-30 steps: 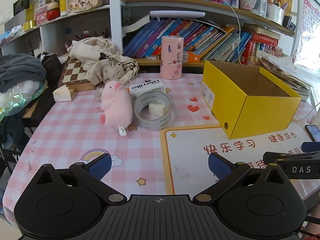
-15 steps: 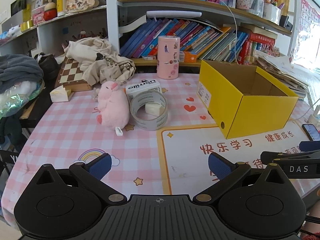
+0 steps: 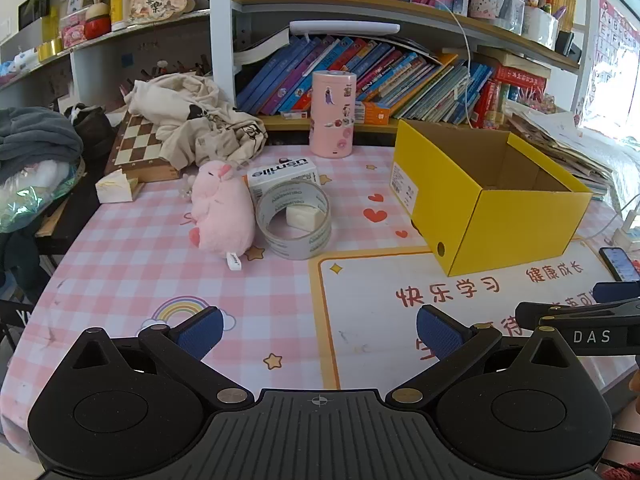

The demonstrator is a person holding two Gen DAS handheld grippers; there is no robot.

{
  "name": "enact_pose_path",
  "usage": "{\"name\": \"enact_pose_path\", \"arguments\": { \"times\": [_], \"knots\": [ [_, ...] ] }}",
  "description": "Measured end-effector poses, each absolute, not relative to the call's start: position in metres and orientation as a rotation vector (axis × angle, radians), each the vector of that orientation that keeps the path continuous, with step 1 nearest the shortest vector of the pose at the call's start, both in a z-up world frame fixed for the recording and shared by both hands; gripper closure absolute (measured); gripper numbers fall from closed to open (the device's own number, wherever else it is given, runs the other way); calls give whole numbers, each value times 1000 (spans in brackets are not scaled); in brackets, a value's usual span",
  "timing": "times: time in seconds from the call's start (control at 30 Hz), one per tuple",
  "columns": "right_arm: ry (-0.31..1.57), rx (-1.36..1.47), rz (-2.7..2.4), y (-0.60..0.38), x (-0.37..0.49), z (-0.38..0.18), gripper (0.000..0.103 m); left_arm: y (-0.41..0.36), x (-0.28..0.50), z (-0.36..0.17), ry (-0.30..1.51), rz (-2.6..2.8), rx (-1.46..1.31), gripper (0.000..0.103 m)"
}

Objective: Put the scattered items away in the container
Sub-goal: 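Move both tools toward the pink pig and tape roll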

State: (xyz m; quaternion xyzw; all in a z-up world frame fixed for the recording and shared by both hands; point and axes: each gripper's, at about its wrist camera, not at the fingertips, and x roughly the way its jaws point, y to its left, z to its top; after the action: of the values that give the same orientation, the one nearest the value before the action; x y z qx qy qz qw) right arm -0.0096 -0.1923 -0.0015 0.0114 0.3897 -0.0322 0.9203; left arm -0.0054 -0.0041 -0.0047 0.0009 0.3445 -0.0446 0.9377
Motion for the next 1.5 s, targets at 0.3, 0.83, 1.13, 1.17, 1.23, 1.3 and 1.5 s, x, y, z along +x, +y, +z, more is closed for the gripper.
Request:
{"name": "enact_pose_path", "arguments": {
  "times": [0.3,0.83,1.13,1.17,1.23,1.3,1.5],
  "knots": [
    [802,21,-66,-192,-12,-2,0,-5,-6,-7,706,-97,5,0],
    [817,3,-48,-185,-5,-4,0,3,-1,-11,738,-110,-6,0],
    [807,-11,-1,-174,-2,-1,0,8,0,-12,746,-145,-36,0],
    [806,-12,0,-174,-2,0,0,8,1,-12,746,-144,-36,0],
    [800,-7,5,-173,-2,0,0,9,1,-12,746,-139,-32,0],
    [791,2,16,-172,-2,2,0,10,1,-12,745,-135,-29,0],
    [780,-23,39,-163,0,4,0,14,0,-9,724,-126,-19,0]
  ]
}}
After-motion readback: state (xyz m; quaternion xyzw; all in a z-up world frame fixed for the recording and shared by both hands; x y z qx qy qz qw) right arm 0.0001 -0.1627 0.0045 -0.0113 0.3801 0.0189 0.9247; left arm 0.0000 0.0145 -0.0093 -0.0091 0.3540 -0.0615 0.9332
